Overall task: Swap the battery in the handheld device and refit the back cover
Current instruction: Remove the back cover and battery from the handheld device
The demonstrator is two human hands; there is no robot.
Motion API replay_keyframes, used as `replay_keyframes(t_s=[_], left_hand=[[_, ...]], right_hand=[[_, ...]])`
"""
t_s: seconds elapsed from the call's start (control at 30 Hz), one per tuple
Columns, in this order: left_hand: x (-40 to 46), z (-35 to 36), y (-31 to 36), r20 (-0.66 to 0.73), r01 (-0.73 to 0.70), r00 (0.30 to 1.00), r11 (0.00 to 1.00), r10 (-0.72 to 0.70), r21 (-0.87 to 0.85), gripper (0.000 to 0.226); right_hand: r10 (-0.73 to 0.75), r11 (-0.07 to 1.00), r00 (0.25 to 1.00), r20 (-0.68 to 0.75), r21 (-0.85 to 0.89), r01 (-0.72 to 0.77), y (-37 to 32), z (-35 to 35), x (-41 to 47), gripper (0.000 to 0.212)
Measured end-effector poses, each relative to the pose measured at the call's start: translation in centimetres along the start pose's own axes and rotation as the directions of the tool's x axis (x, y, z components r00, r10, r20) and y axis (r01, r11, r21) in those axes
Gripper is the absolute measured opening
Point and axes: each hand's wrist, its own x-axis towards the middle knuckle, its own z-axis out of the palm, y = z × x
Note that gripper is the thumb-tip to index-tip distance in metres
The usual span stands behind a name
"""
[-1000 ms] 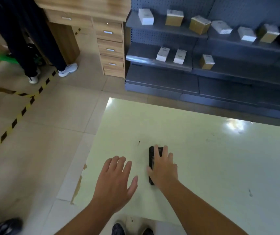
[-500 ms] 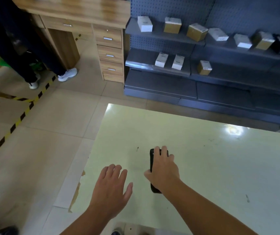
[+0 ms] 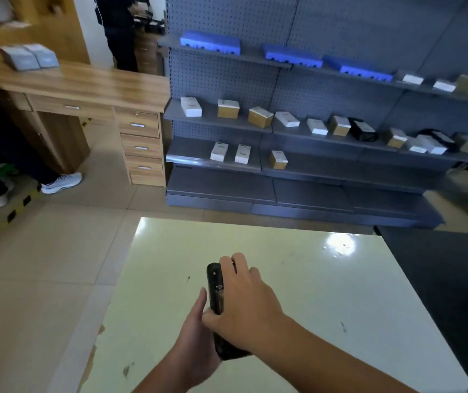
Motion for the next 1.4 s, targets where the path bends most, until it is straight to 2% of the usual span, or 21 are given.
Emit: replay_keyframes(t_s=[0.1,0.2,0.53,0.73,0.83,0.9,1.0,1.23,1.4], left_hand=[[-1.1,2.2,-0.3,-0.030,0.014,0.999,0.989,-0.019,-0.144,0.069],[-1.7,2.5,-0.7,-0.038,-0.012,0.999,0.985,0.006,-0.173,0.074],[-3.0,2.7,-1.2,0.029,-0.126,0.991,0.985,0.130,-0.120,0.074],[-3.1,2.4,-1.6,0.078,-0.146,0.985,0.985,0.154,-0.091,0.072],[-3.2,1.9,-1.9,0.098,-0.138,0.985,0.990,0.142,-0.039,0.077],[-3.3,1.5,-2.0,0.131,-0.120,0.984,0.992,0.123,-0.032,0.081],[-3.7,1.4,-2.0,0.190,-0.088,0.978,0.996,0.090,-0.023,0.080],[-4.3,1.4,-2.1,0.280,-0.046,0.959,0.999,0.044,-0.003,0.080],[-4.9,1.0,-2.2,0.321,-0.022,0.947,1.000,0.026,-0.016,0.081]], right_hand=[[-0.004,0.998,1.000,0.001,0.069,0.003,0.8,-0.4,-1.1,0.045],[-0.022,0.994,1.000,-0.014,0.104,0.023,1.8,-1.1,-1.6,0.033],[-0.149,0.989,0.985,-0.092,-0.029,0.147,2.2,-1.5,-2.1,0.033],[-0.177,0.984,0.977,-0.116,-0.025,0.175,2.6,-1.3,-2.0,0.030],[-0.250,0.966,0.967,-0.045,0.057,0.252,4.2,-2.0,-1.8,0.026],[-0.354,0.926,0.932,0.074,0.170,0.338,6.1,-3.3,-1.4,0.025],[-0.474,0.880,0.852,0.221,0.150,0.450,7.9,-5.0,-0.8,0.035],[-0.578,0.781,0.766,0.282,-0.082,0.619,7.5,-5.5,-0.8,0.035],[-0.649,0.668,0.700,0.297,-0.218,0.712,6.8,-5.5,-1.1,0.040]])
